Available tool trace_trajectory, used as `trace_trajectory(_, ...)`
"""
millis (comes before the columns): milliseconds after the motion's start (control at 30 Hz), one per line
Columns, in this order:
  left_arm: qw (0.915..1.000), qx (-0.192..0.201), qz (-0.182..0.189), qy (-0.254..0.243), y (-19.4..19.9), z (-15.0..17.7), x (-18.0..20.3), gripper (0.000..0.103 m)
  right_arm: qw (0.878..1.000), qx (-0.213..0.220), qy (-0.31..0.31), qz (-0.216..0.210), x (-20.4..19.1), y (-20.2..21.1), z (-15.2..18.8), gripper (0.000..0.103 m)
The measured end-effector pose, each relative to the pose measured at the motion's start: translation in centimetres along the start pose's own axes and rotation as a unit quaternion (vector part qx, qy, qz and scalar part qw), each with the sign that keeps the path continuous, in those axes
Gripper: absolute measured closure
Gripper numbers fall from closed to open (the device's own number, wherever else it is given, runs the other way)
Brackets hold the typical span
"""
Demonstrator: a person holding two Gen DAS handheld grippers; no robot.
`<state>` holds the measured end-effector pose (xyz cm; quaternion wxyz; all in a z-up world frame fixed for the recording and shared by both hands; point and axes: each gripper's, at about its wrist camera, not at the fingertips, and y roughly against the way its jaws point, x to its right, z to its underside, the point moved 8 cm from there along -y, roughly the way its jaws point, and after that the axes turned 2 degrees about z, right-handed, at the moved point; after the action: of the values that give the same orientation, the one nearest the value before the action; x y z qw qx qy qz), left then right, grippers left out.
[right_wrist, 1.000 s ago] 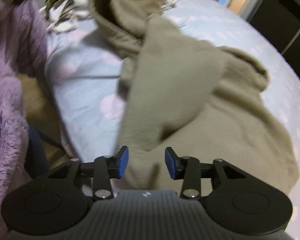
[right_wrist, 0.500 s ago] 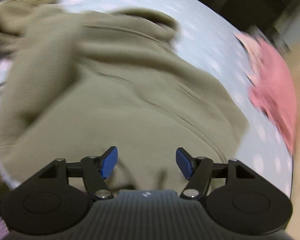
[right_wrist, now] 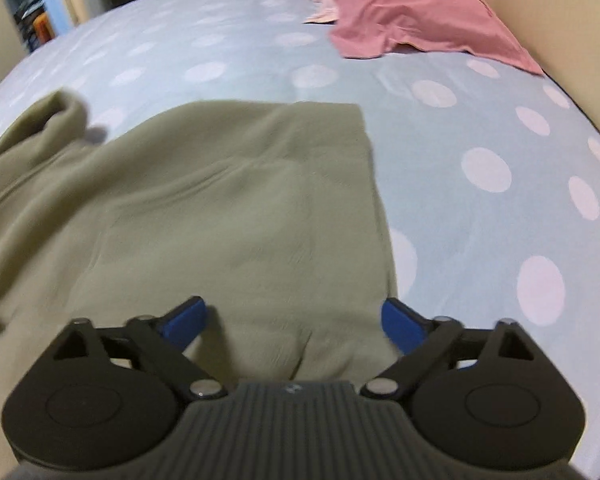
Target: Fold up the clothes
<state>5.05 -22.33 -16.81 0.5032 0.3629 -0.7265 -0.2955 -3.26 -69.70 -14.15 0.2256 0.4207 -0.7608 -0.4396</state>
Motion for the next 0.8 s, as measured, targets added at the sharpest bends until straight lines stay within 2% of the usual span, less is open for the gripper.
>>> trace_trajectory(133,0.9999,0.009,-0.013,-0.005,-0.2,-0.7,-0.4,0.096,0.998,-0.026,-0.055,0.028,3.1,-3.4,-1.0,0.007)
trace_trajectory(200,0.9997,0.017,-0.015,-0.004,0.3,-1.1,-0.6,0.096,0.994,-0.053,-0.098,0.01,4.0,-4.6,-0.5,0.007)
trace_trajectory(233,0.9996,0.024,-0.015,-0.005,0.6,-1.6,-0.6,0.096,0.991,-0.06,-0.116,-0.003,4.2,-4.9,-0.2,0.011)
trace_trajectory(267,0.9994,0.032,-0.015,-0.006,1.0,-2.1,-0.6,0.097,0.99,-0.065,-0.127,-0.016,4.2,-5.0,0.1,0.027)
trace_trajectory(300,0.999,0.041,-0.016,-0.011,1.3,-2.6,-0.5,0.097,0.989,-0.067,-0.128,-0.026,4.0,-4.9,0.3,0.028)
trace_trajectory(400,0.9971,0.07,-0.018,-0.024,3.0,-4.7,0.0,0.097,0.993,-0.056,-0.103,-0.021,3.6,-3.3,0.0,0.043)
trace_trajectory(433,0.996,0.084,-0.017,-0.025,4.0,-5.8,0.0,0.097,0.994,-0.047,-0.095,-0.018,3.5,-2.5,-0.5,0.053)
trace_trajectory(467,0.9947,0.098,-0.018,-0.026,5.0,-6.8,0.0,0.097,0.995,-0.036,-0.088,-0.018,3.3,-1.6,-1.1,0.072)
trace_trajectory(500,0.9931,0.112,-0.019,-0.027,6.0,-7.8,0.0,0.097,0.996,-0.024,-0.081,-0.02,3.0,-0.3,-1.8,0.075)
trace_trajectory(567,0.9879,0.148,-0.024,-0.039,8.6,-10.3,0.4,0.097,0.997,0.001,-0.068,-0.025,2.2,2.3,-3.3,0.083)
trace_trajectory(667,0.9749,0.211,-0.036,-0.06,13.2,-14.3,1.5,0.097,0.998,0.04,-0.036,-0.044,-0.6,6.9,-5.3,0.086)
trace_trajectory(700,0.9691,0.234,-0.042,-0.065,15.0,-15.7,1.8,0.097,0.997,0.053,-0.025,-0.051,-1.7,8.5,-6.0,0.086)
trace_trajectory(800,0.9447,0.309,-0.073,-0.081,21.6,-19.4,2.2,0.097,0.994,0.082,0.018,-0.071,-5.9,13.2,-6.4,0.089)
